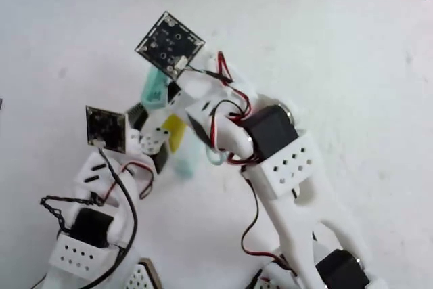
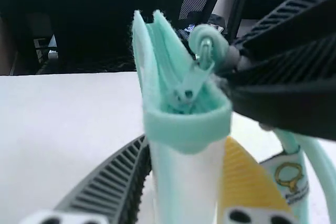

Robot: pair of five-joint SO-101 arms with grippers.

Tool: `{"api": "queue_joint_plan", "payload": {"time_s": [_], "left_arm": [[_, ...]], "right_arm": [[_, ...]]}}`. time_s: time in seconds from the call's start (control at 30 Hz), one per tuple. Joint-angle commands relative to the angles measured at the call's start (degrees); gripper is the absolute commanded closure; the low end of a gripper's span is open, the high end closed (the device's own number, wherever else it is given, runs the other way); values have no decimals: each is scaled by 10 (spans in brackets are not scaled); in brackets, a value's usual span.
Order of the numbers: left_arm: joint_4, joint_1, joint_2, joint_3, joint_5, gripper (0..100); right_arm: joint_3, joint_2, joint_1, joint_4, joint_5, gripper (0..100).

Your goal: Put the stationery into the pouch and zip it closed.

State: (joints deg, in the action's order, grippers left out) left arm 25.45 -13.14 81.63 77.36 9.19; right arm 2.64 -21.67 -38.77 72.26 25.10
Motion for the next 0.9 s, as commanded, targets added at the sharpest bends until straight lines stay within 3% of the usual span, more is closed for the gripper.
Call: {"api": "queue_joint_plan", "payload": {"time_s": [0.0, 0.2, 0.6, 0.87], "left_arm": [[-28, -7, -4, -8, 5, 841], [-27, -12, -4, -8, -19, 976], [105, -71, 133, -11, -107, 978], [78, -70, 204, 62, -107, 978]], "right_arm": [[9, -17, -12, 17, -4, 981], [11, -79, -15, 8, -4, 981], [11, -45, -4, -93, -1, 981], [8, -42, 52, -91, -4, 981]]}}
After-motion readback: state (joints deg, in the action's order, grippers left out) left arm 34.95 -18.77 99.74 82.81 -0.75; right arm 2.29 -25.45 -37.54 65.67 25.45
